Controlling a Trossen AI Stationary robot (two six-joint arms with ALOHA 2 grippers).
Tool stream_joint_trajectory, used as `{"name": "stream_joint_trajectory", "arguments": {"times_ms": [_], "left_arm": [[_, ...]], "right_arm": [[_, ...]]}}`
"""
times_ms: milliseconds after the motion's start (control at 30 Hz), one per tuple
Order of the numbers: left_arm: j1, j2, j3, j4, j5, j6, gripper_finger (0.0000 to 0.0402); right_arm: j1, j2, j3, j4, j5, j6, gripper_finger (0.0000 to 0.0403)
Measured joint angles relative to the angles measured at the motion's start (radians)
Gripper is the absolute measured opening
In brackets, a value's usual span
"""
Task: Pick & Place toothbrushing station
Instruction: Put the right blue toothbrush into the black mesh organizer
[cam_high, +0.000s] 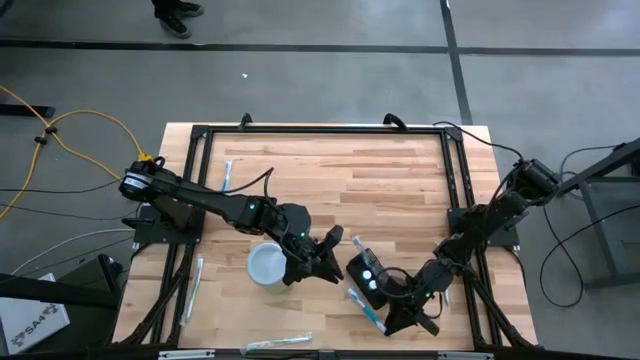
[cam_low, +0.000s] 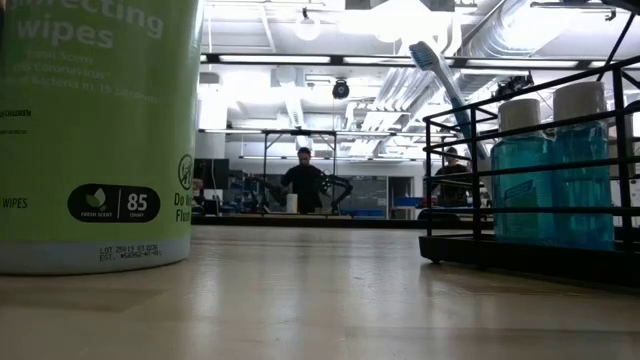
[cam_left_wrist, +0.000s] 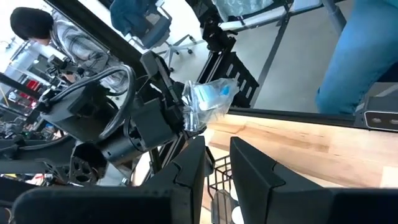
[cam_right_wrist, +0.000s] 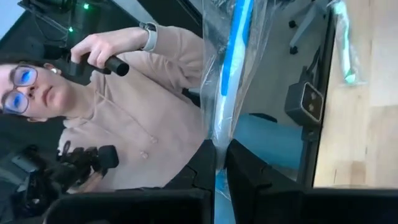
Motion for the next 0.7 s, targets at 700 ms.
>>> {"name": "stream_joint_trajectory", "arguments": {"times_ms": [700], "left_arm": [[0.0, 0.02, 0.001, 0.038, 0.135, -0.04, 0.0069]], "right_arm": [[0.006, 0.114, 0.0, 0.15, -0.113, 0.054, 0.0012]]}}
